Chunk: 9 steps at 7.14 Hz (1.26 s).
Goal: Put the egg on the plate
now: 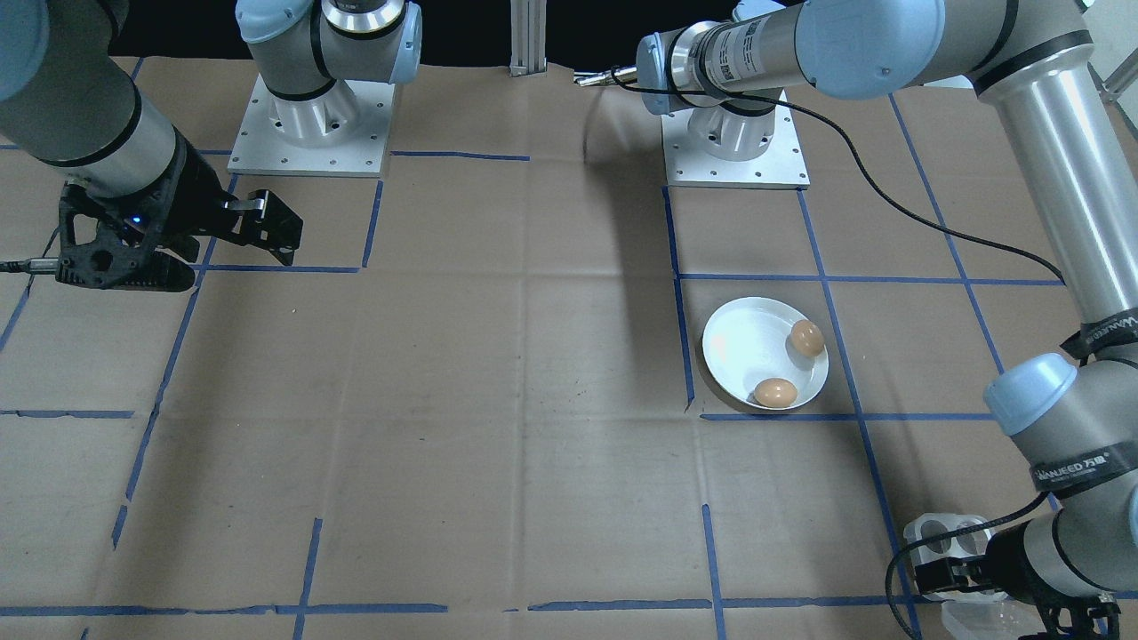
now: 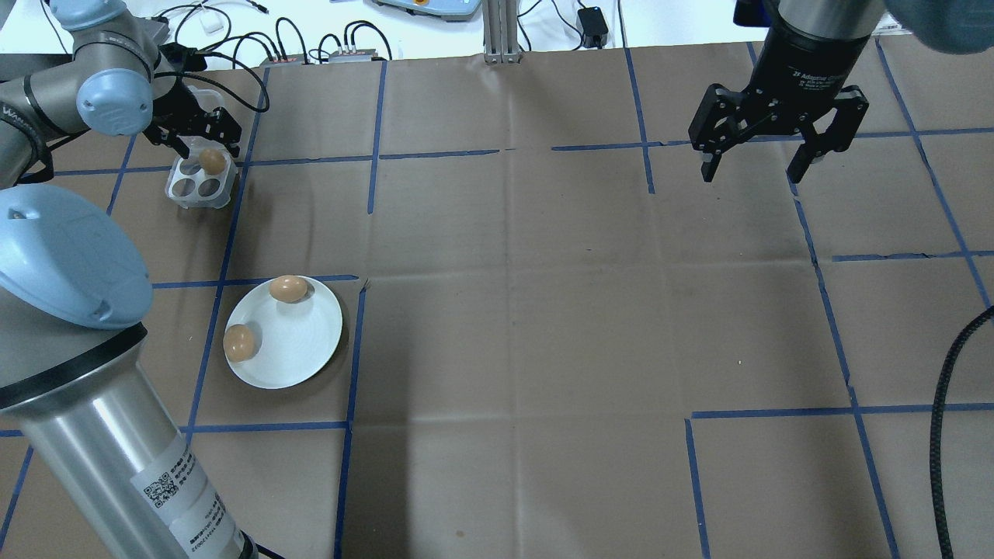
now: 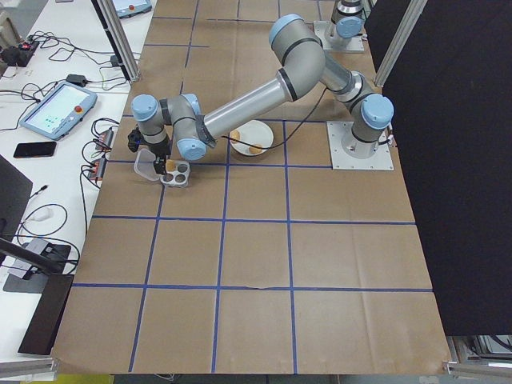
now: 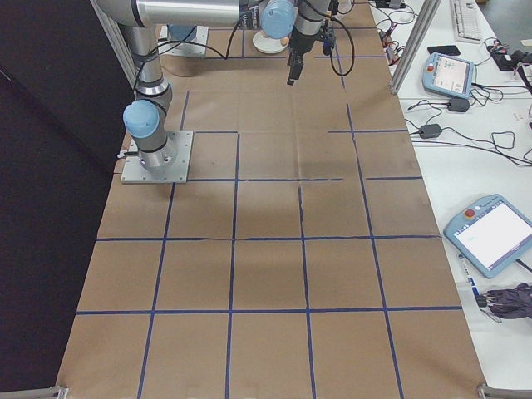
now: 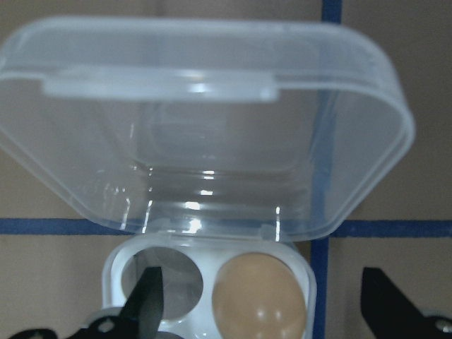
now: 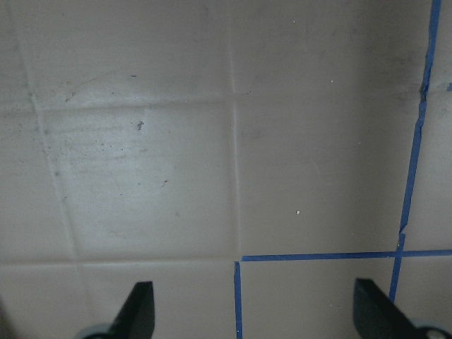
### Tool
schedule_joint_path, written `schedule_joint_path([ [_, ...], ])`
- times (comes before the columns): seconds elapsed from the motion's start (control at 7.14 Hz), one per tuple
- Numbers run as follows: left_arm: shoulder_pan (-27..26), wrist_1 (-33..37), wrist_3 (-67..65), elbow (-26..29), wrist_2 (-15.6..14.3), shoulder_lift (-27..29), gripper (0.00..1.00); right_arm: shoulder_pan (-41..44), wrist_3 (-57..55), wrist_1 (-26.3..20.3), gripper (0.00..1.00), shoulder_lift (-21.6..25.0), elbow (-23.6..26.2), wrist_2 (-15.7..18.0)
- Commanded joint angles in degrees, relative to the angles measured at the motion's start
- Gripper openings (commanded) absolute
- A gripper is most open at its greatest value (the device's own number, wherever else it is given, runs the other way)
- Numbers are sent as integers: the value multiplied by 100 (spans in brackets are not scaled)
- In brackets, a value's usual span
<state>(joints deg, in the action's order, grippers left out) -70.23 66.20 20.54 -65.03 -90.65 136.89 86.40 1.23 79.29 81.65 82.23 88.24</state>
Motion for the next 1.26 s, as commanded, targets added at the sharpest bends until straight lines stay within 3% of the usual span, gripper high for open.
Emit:
schedule_joint_path([
  [0.0, 0, 120, 47, -27, -6, -40, 86, 0, 0, -1, 100, 0, 3, 0],
  [0.42, 9, 209, 47, -19, -6, -40, 61, 0, 0, -1, 100, 0, 3, 0],
  [0.84, 18, 331, 47, -27, -14, -75, 53, 0, 0, -1, 100, 0, -6, 0],
  [1.12, 79, 420, 64, -19, -6, -127, 39, 0, 0, 8, 100, 0, 3, 0],
])
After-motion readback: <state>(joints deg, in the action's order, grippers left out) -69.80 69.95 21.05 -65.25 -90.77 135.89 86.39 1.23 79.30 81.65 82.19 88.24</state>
